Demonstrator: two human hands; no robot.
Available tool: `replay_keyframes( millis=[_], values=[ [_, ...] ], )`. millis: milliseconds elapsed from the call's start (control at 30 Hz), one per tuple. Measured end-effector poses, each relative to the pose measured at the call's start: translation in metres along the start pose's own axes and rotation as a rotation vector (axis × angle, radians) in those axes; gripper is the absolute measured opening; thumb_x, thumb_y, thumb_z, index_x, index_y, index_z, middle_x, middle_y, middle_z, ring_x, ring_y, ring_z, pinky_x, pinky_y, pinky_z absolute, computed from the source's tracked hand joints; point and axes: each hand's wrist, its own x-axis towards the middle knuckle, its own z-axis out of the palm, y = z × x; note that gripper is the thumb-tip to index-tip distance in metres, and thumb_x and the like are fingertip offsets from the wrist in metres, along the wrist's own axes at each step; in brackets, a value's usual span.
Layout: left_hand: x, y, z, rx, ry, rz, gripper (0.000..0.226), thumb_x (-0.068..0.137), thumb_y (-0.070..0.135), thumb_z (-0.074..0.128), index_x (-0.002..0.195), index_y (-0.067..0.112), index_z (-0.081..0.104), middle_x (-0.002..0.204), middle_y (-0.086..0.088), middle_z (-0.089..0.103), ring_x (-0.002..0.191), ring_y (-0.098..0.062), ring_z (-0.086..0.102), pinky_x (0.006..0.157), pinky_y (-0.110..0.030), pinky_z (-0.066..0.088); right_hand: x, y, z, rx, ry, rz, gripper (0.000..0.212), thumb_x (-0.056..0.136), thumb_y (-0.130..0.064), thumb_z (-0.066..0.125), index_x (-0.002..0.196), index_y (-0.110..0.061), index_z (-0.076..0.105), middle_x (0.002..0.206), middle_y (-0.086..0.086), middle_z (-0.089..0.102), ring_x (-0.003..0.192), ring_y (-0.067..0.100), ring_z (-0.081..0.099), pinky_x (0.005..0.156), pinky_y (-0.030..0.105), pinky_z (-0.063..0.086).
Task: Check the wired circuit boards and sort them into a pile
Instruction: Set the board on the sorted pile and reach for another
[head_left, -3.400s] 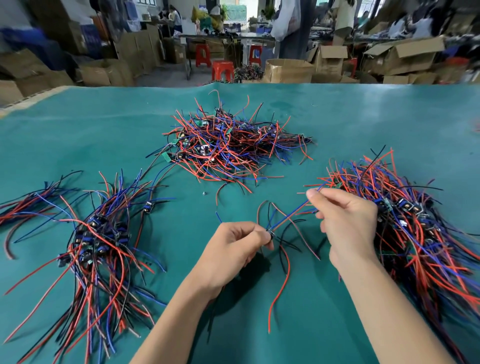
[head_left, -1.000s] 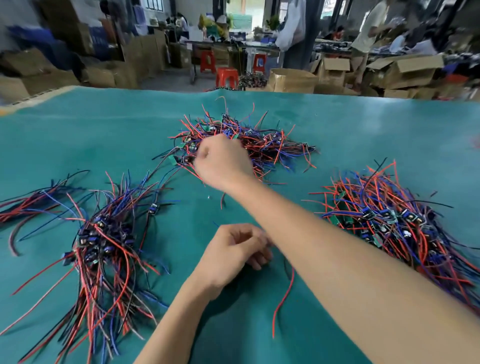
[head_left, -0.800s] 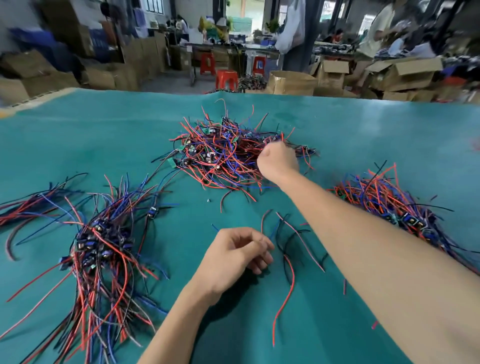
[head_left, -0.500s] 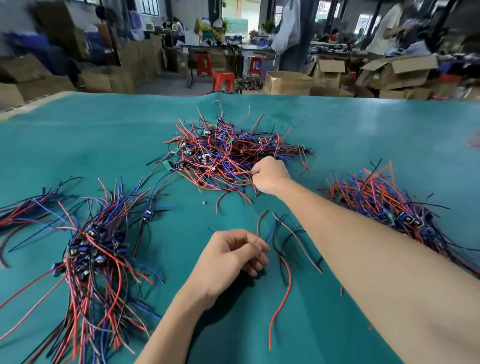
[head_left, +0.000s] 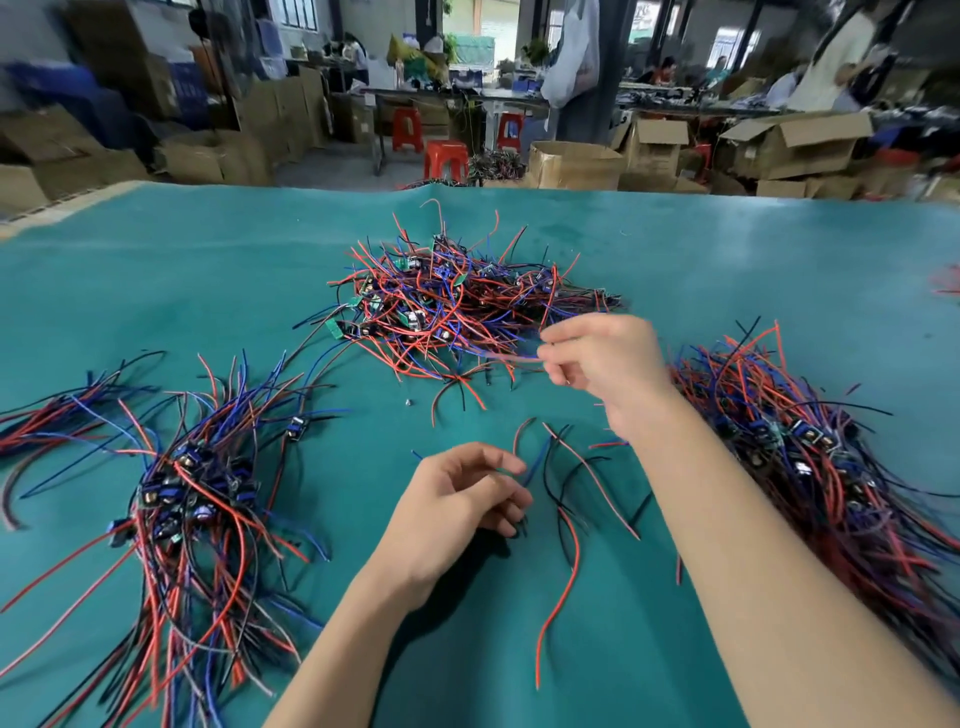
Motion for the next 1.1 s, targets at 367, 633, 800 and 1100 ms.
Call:
replay_keyframes(
  millis=[367, 633, 800, 1100],
  values=[
    [0.002, 0.000, 0.001, -0.138, -0.004, -0.002, 0.028, 0.106, 0.021, 0.044, 0.121, 0.006, 0.061, 0.108, -0.016, 0.073, 0.087, -0.027, 0.071, 0.072, -0.032, 0.059, -0.086, 0.037, -0.022, 0.269, -0.305, 0.141, 0.023, 0.085, 0.013, 0.060, 0.102, -0.001, 0.069, 0.082, 0.020, 0.074, 0.062, 0.021, 0.069, 0.053, 0.023, 0.054],
    [0.005, -0.004, 0.001, -0.172, 0.064, -0.004, 0.033, 0.105, 0.023, 0.045, 0.109, -0.001, 0.067, 0.104, -0.022, 0.072, 0.085, -0.027, 0.070, 0.072, -0.032, 0.057, -0.095, 0.044, -0.024, -0.353, -0.593, 0.061, 0.007, 0.071, -0.011, 0.075, 0.071, -0.005, 0.071, 0.068, 0.016, 0.073, 0.054, 0.023, 0.069, 0.049, 0.025, 0.051],
    [0.005, -0.003, 0.005, -0.178, 0.123, 0.041, 0.024, 0.101, 0.013, 0.054, 0.124, 0.007, 0.057, 0.115, -0.026, 0.064, 0.091, -0.026, 0.071, 0.072, -0.030, 0.058, -0.085, 0.032, -0.042, -0.646, -0.434, -0.120, 0.035, 0.077, -0.049, 0.074, 0.063, -0.017, 0.074, 0.053, 0.002, 0.067, 0.045, 0.010, 0.061, 0.048, 0.020, 0.044],
    [0.004, -0.009, 0.000, -0.117, 0.016, 0.135, 0.056, 0.073, 0.035, 0.072, 0.126, 0.021, 0.066, 0.130, 0.008, 0.066, 0.131, -0.005, 0.051, 0.116, -0.043, 0.036, 0.030, -0.004, 0.051, -1.020, -0.049, -0.393, 0.032, 0.089, -0.038, 0.068, 0.118, -0.024, 0.069, 0.119, 0.009, 0.069, 0.116, 0.033, 0.061, 0.093, 0.039, 0.050]
  ],
)
